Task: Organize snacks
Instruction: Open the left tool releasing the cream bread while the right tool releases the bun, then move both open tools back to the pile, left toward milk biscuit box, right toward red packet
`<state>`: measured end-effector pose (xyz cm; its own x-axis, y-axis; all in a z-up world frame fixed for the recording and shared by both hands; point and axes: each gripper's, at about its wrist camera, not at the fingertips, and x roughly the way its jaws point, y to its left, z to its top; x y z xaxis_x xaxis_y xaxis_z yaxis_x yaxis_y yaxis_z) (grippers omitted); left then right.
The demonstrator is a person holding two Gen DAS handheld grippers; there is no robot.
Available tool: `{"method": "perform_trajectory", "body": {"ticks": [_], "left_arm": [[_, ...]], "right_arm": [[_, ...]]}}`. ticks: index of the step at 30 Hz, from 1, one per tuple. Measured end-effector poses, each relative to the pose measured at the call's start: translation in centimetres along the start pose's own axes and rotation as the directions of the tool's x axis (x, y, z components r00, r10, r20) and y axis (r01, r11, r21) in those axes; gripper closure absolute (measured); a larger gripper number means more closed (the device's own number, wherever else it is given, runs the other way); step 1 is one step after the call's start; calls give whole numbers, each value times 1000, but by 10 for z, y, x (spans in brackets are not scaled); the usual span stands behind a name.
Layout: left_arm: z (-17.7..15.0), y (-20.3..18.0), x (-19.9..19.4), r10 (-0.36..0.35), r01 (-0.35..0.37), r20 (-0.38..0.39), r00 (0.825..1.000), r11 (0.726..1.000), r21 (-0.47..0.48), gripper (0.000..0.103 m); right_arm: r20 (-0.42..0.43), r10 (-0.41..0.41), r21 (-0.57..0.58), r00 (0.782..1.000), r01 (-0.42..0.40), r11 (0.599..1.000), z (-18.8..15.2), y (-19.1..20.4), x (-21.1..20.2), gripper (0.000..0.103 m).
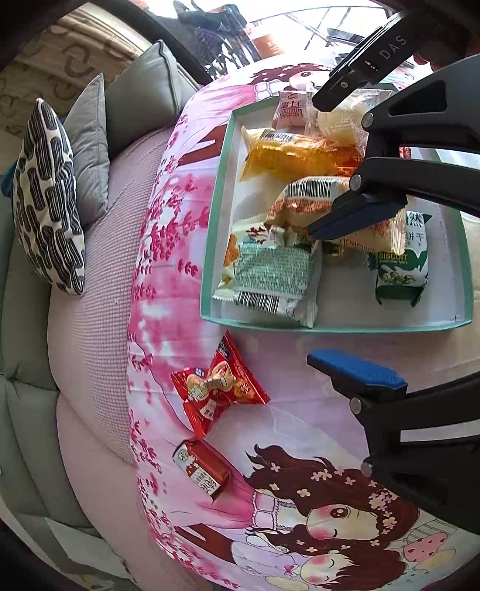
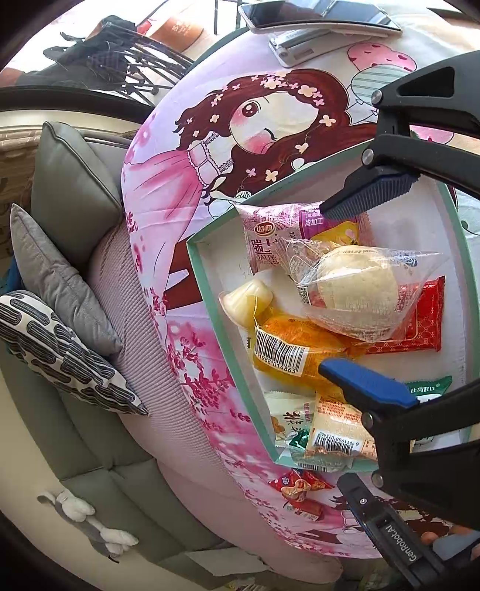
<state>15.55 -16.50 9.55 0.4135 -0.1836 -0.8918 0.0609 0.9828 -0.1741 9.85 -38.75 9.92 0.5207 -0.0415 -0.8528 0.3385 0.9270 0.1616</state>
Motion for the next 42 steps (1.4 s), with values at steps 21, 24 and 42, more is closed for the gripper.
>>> {"method": "perform_trajectory", "body": {"ticks": [21,24,42], "left_arm": [[5,47,-1,116,-105,61,991,981,-163,9],[7,52,-6,118,-104,75,990,980,-172,9],[14,146,-21,243,-208,75,967,925,-317,9]], "right_arm": [[43,49,-55,998,-47,997,-4,21,-3,0],[42,69,-70,997,-66,995,-6,29,-4,0],[25,111,-251,994,-101,963,-22,99,-1,0]]}}
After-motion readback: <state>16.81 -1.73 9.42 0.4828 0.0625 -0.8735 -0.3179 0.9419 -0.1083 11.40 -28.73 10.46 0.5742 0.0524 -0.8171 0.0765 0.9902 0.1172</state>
